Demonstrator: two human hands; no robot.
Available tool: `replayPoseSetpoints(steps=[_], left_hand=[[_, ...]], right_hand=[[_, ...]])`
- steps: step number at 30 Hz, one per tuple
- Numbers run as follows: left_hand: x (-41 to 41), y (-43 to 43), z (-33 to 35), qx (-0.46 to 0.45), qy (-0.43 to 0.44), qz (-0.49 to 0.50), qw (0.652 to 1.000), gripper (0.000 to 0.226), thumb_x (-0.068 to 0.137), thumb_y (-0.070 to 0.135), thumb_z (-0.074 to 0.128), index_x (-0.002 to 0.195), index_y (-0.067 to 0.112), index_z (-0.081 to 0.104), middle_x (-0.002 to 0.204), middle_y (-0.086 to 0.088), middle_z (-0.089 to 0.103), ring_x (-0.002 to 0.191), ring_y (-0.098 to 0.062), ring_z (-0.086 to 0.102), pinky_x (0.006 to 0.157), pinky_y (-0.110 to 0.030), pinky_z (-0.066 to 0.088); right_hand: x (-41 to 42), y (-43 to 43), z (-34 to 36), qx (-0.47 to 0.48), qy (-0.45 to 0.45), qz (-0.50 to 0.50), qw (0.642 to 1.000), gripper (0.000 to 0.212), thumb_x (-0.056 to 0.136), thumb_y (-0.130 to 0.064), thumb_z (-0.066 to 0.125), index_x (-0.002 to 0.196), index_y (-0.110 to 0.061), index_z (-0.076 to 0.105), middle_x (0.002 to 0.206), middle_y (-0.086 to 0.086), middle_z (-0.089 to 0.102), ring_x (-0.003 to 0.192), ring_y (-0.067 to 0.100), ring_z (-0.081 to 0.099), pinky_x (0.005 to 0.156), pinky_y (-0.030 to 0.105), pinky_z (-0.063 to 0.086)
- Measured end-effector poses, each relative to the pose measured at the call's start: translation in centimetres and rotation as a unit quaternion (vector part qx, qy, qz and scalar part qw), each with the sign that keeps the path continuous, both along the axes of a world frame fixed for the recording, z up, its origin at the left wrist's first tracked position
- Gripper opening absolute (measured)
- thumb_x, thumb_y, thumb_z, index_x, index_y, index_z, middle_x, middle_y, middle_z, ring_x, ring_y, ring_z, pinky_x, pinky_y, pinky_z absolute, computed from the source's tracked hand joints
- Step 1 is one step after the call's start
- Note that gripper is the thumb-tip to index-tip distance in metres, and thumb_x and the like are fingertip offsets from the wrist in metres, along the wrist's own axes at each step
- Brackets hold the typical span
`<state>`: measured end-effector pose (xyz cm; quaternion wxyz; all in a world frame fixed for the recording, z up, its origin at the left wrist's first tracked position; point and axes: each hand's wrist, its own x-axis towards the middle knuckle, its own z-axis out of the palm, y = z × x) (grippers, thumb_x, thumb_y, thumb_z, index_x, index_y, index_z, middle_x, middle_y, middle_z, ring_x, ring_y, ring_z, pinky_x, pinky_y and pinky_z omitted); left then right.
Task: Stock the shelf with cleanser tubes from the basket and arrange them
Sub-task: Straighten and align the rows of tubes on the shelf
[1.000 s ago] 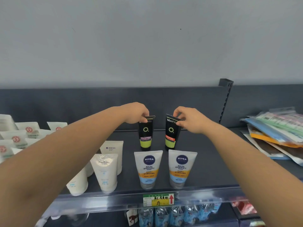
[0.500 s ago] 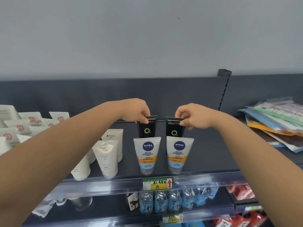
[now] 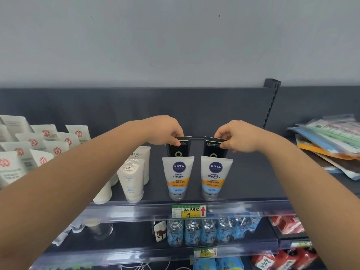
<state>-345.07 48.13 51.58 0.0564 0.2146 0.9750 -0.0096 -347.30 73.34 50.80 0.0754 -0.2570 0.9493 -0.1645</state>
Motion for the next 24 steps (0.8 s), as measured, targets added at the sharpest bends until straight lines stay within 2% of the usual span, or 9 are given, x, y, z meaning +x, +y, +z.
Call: replayPoseSetpoints(steps=[4,8,13,16,19,24], left_hand=[[0.1,0.0,-0.1,-0.003,0.002,0.0,1.0,0.02,0.097,0.033,0.055,0.101,0.017,0.067,0.087,0.001,0.066,0.081,-0.017,0.061,0.077,-0.036,0.05],[0.2,0.0,-0.3,-0.003,-0.001,0.0,1.0,0.018,0.097,0.033,0.054,0.096,0.018,0.065,0.085,0.001,0.064,0.079,-0.017,0.059,0.073,-0.033,0.048],[0.5,0.2,-0.1,-0.011,-0.014,0.015,1.0,0.021,0.098,0.032,0.052,0.1,0.015,0.064,0.089,-0.002,0.064,0.083,-0.018,0.06,0.076,-0.034,0.048],[0.6,0.5,0.0,-0.025,-0.016,0.03,0.999,0.023,0.098,0.033,0.051,0.099,0.014,0.063,0.087,-0.002,0.062,0.081,-0.019,0.058,0.074,-0.033,0.046],[0.9,0.6,0.2,-0.023,-0.022,0.041,0.999,0.022,0.097,0.034,0.053,0.105,0.016,0.063,0.093,-0.001,0.063,0.086,-0.019,0.059,0.079,-0.035,0.049],[1.4,0.3,0.4,-0.001,-0.042,0.054,0.998,0.021,0.095,0.03,0.058,0.112,0.019,0.062,0.102,0.001,0.065,0.094,-0.018,0.06,0.085,-0.036,0.05]], right_hand=[[0.4,-0.1,-0.1,-0.002,0.008,0.0,1.0,0.016,0.088,-0.013,0.06,0.097,-0.027,0.065,0.096,-0.004,0.071,0.074,0.021,0.07,0.079,0.039,0.058],[0.8,-0.1,-0.3,0.0,0.022,-0.001,1.0,0.018,0.087,-0.014,0.058,0.095,-0.028,0.064,0.091,-0.006,0.07,0.063,0.01,0.065,0.077,0.037,0.057],[1.0,0.0,-0.3,0.001,0.024,0.0,1.0,0.015,0.089,-0.016,0.058,0.098,-0.028,0.062,0.093,-0.008,0.068,0.062,0.006,0.062,0.074,0.033,0.055],[1.0,0.0,-0.1,0.016,0.025,0.007,1.0,0.014,0.09,-0.017,0.058,0.099,-0.026,0.061,0.099,-0.007,0.066,0.074,0.007,0.061,0.075,0.031,0.052],[0.8,-0.1,0.1,0.032,0.033,0.018,0.999,0.014,0.089,-0.017,0.058,0.098,-0.028,0.061,0.104,-0.006,0.066,0.095,0.014,0.062,0.087,0.035,0.052],[0.9,-0.4,0.3,0.039,0.032,0.026,0.998,0.013,0.089,-0.018,0.06,0.096,-0.029,0.061,0.102,-0.008,0.066,0.097,0.014,0.062,0.087,0.034,0.051]])
